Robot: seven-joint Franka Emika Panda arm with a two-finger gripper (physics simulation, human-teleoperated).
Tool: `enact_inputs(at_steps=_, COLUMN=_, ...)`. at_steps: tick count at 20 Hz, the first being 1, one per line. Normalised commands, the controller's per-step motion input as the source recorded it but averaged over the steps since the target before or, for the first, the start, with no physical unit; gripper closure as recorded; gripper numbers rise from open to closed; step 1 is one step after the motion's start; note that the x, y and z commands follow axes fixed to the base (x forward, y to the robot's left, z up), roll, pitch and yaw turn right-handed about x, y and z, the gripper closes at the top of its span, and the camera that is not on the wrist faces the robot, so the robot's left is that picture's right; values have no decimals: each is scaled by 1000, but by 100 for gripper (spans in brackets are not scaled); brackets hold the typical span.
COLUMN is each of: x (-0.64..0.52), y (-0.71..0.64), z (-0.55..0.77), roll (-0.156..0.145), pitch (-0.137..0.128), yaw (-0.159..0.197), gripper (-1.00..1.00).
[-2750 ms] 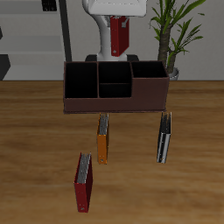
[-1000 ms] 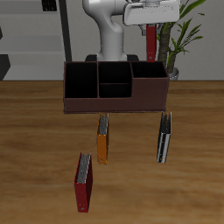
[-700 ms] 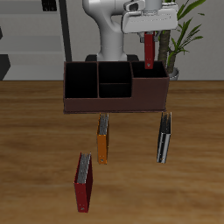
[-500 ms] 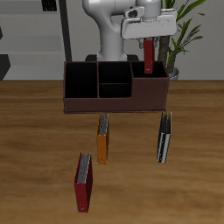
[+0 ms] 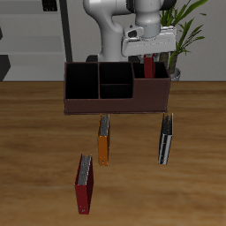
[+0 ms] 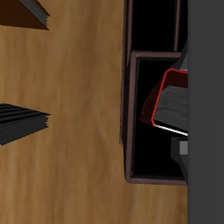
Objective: Place the right red book into the back desk caddy's right compartment
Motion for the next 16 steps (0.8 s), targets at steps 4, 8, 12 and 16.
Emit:
enact_inputs(at_steps=4, x=20, y=-19, z=-406, roll=14, pitch=55, yaw=7, gripper=100)
enact_inputs(at_steps=8, x=16, y=-9, z=-204, roll=11, pitch=30, yaw=-13, gripper=100)
enact_inputs(at_steps=12, x=-171, y=99, z=-247, roll=75, pitch=31, yaw=33, gripper=-100)
enact_inputs(at_steps=16, x=2, y=3, z=29, roll=14, pitch=2, yaw=-14, gripper=-100)
